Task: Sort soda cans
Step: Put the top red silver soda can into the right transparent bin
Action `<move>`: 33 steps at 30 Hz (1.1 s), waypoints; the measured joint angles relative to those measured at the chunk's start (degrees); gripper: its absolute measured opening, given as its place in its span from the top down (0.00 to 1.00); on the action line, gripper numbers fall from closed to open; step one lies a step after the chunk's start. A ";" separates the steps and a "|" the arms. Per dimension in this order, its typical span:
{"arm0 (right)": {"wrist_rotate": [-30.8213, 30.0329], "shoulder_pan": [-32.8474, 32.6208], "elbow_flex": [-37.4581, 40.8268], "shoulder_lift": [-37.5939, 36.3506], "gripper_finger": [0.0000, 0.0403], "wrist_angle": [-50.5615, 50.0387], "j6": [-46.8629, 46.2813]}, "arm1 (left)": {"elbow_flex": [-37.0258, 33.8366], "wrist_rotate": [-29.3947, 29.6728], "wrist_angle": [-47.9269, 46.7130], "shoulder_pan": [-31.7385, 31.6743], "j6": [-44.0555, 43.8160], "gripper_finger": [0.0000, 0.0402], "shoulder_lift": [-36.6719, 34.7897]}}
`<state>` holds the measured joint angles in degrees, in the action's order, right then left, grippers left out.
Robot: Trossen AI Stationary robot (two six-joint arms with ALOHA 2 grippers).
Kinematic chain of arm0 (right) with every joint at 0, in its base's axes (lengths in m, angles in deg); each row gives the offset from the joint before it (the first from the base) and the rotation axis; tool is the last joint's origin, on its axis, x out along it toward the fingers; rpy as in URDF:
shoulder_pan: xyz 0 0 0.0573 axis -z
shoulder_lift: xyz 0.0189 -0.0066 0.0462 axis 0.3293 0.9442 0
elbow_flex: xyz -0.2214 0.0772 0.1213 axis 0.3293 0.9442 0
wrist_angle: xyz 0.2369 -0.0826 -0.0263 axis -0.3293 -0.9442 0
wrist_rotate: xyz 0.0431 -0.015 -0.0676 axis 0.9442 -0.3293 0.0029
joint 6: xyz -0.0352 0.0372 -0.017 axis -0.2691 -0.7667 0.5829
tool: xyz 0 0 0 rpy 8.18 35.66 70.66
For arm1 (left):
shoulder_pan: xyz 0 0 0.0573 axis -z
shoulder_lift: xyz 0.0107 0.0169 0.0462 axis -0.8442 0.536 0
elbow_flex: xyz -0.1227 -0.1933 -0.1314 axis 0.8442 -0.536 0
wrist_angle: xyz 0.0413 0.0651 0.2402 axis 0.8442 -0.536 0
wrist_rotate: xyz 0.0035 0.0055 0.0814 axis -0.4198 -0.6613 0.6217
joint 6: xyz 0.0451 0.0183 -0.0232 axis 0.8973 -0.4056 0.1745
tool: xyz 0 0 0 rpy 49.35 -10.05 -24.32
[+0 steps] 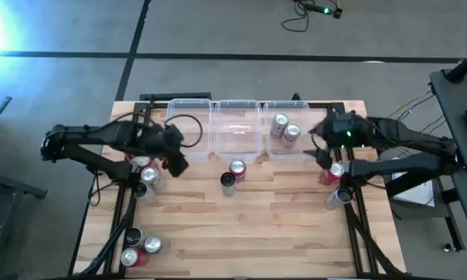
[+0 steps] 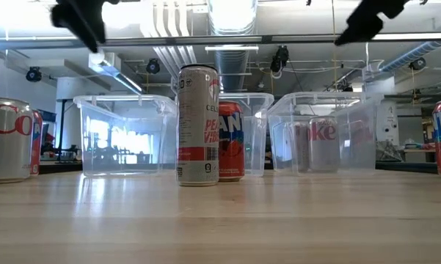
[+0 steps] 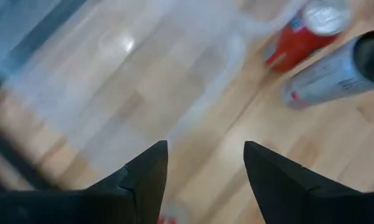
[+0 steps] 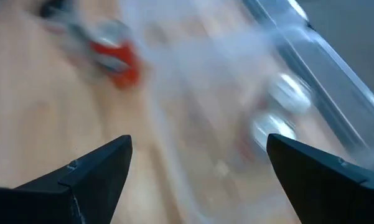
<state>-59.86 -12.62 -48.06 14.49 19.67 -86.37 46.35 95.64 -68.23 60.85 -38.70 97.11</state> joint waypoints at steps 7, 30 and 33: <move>-0.05 -15.58 8.80 0.44 0.09 18.24 0.73 | -0.35 -7.39 -7.94 0.06 -14.99 0.36 -1.65; -2.03 -27.40 10.88 10.36 0.09 25.71 0.84 | -18.96 -22.05 -12.14 -0.06 -31.62 0.32 -2.26; -2.01 -27.75 10.88 10.46 0.09 25.26 0.82 | -21.29 -22.27 -12.35 -0.07 -32.56 0.30 -2.90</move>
<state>-61.87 -40.37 -37.19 24.95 44.93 -85.54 25.06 73.37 -80.58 60.77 -71.26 94.21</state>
